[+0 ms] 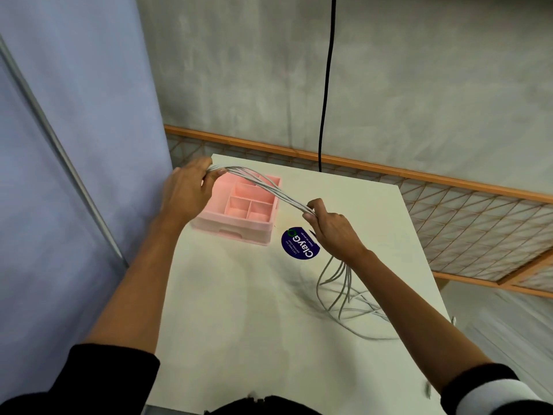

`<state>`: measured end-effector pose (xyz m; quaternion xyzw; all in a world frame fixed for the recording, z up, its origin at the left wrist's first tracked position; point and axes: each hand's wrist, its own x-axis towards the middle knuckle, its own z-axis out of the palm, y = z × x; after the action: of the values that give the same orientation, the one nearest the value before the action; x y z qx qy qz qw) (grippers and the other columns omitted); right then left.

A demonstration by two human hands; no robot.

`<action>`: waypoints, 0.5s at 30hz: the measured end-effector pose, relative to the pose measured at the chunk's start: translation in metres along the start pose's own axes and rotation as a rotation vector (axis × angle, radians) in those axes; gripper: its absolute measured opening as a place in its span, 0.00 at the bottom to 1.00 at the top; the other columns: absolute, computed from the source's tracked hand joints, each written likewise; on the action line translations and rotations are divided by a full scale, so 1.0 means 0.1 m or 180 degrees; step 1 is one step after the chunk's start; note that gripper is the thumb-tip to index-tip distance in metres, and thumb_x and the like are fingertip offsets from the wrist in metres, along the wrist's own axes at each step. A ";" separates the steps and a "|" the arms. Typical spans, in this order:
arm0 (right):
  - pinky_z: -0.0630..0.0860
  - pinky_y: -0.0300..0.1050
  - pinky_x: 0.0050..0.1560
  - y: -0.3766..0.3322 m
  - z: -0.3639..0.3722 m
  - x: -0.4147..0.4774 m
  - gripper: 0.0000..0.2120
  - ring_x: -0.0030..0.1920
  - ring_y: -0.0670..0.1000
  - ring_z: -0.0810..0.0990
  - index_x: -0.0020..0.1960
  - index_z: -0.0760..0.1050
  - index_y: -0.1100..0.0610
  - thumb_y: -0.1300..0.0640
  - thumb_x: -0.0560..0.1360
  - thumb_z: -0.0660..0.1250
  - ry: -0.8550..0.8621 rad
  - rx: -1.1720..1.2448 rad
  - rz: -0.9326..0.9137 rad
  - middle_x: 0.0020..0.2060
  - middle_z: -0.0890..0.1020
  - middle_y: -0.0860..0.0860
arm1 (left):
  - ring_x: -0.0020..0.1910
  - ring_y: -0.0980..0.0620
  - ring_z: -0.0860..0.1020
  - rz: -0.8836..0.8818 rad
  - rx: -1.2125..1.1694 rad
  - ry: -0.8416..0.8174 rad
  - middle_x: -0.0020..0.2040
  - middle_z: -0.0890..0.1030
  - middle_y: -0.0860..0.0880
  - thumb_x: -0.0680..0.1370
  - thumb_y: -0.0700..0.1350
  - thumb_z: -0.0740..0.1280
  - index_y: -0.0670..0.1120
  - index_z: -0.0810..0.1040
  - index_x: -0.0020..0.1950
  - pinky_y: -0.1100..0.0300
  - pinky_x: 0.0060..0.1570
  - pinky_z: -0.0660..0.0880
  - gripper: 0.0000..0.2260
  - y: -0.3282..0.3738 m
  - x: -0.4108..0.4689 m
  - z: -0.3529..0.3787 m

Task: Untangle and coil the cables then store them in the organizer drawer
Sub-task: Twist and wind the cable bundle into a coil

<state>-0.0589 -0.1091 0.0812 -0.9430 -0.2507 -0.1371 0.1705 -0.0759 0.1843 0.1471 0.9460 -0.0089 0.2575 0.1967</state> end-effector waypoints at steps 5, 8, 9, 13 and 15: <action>0.60 0.37 0.25 0.00 -0.09 0.00 0.19 0.24 0.50 0.66 0.53 0.64 0.53 0.42 0.80 0.41 0.0359 -0.0184 -0.0079 0.30 0.70 0.47 | 0.43 0.36 0.74 0.0105 -0.0053 0.0017 0.47 0.79 0.39 0.82 0.50 0.58 0.40 0.70 0.46 0.56 0.40 0.59 0.14 0.05 0.00 -0.03; 0.63 0.41 0.30 0.01 -0.11 0.09 0.15 0.33 0.49 0.71 0.50 0.71 0.57 0.50 0.83 0.50 0.0291 0.0147 0.0448 0.40 0.73 0.47 | 0.40 0.40 0.71 0.0162 -0.0095 -0.0035 0.47 0.79 0.39 0.82 0.51 0.58 0.39 0.71 0.47 0.56 0.41 0.58 0.15 0.12 -0.02 -0.02; 0.65 0.42 0.33 0.00 -0.12 0.12 0.14 0.35 0.49 0.71 0.49 0.72 0.58 0.52 0.83 0.51 0.0217 0.0462 0.0579 0.40 0.74 0.47 | 0.39 0.44 0.68 0.0142 -0.0126 -0.0057 0.48 0.79 0.40 0.82 0.51 0.57 0.39 0.72 0.49 0.56 0.41 0.58 0.15 0.15 -0.03 -0.02; 0.67 0.36 0.32 -0.05 -0.24 0.16 0.18 0.31 0.47 0.68 0.39 0.69 0.55 0.50 0.83 0.51 -0.0266 0.2017 0.1229 0.32 0.72 0.47 | 0.39 0.49 0.64 0.0137 -0.0195 -0.0083 0.51 0.78 0.40 0.82 0.50 0.57 0.38 0.72 0.50 0.56 0.42 0.58 0.15 0.17 -0.07 0.00; 0.60 0.33 0.25 -0.07 -0.36 0.16 0.23 0.26 0.45 0.60 0.33 0.66 0.54 0.44 0.81 0.51 -0.0559 0.2492 0.1463 0.26 0.65 0.47 | 0.39 0.49 0.64 0.0192 -0.0210 -0.0071 0.50 0.78 0.40 0.82 0.50 0.58 0.38 0.72 0.49 0.56 0.42 0.58 0.15 0.14 -0.08 0.01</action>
<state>-0.0558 -0.1109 0.1210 -0.8468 -0.0815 0.0897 0.5179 -0.0840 0.1698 0.1475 0.9411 -0.0482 0.2524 0.2198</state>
